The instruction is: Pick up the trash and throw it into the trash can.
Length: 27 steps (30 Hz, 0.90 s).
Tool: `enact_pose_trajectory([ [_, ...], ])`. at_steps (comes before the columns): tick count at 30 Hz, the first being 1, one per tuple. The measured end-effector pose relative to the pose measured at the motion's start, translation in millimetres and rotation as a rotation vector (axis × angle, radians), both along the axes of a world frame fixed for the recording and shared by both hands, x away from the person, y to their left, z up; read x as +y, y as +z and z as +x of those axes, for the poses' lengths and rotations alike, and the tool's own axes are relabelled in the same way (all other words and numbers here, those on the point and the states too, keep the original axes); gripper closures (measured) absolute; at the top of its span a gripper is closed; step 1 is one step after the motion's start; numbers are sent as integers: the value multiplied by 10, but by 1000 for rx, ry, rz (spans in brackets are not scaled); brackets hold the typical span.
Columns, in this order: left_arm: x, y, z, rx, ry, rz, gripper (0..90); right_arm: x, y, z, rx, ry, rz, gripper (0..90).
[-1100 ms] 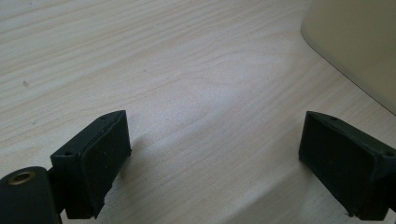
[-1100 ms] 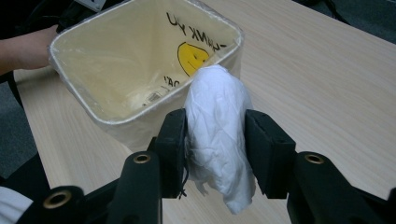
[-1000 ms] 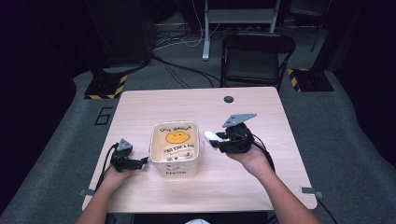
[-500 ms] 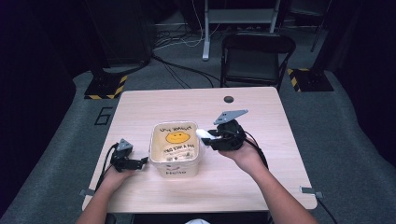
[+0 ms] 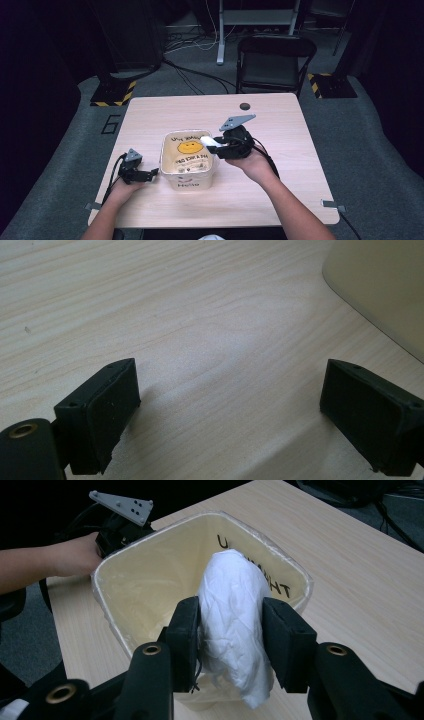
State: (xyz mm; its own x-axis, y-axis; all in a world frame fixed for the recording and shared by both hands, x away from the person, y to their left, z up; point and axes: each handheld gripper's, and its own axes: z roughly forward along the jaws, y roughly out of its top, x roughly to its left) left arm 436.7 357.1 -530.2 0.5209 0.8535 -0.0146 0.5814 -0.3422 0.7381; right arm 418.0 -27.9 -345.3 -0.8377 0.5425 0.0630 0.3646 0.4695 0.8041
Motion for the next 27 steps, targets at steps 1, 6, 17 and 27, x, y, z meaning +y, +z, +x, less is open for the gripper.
enact_pose_trajectory([
  [1,0,0,0,0,0,0,90,22,4,7,-3,3,0,589],
  [6,1,0,0,0,-1,1,89,145,-2,42,3,19,0,588],
  [17,1,0,0,0,-1,1,90,398,-54,103,7,45,-15,586],
  [27,0,0,0,0,0,1,90,629,-156,140,18,62,-22,581],
])
